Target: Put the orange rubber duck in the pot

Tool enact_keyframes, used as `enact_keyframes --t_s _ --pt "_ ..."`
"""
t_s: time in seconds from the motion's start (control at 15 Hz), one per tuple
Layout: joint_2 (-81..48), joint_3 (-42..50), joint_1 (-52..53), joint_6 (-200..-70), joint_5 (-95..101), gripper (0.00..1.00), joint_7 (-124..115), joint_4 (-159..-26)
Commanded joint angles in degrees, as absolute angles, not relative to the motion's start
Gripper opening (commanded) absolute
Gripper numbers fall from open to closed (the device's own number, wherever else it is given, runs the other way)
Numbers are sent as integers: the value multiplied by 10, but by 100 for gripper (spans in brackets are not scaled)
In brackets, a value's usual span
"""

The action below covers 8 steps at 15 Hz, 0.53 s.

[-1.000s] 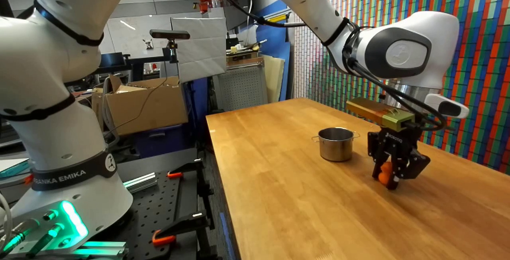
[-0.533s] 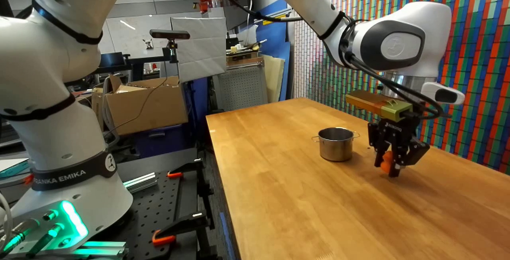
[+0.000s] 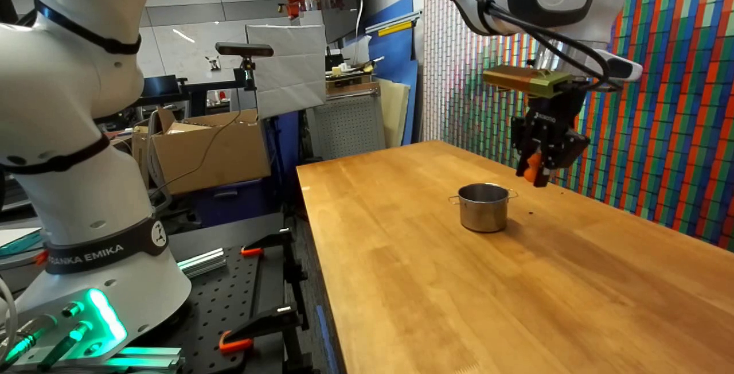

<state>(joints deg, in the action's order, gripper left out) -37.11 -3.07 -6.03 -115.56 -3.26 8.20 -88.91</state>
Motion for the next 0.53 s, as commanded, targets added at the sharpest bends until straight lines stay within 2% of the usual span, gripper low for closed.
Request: enact_keyframes --t_s 0.0,0.4,0.47 --pt "-348 -33 -51 -1084 -59 20 72 -894" --pt "-344 -38 -35 -1086 -96 21 64 -929" --pt "-343 -37 -32 -1094 -97 66 64 -937"
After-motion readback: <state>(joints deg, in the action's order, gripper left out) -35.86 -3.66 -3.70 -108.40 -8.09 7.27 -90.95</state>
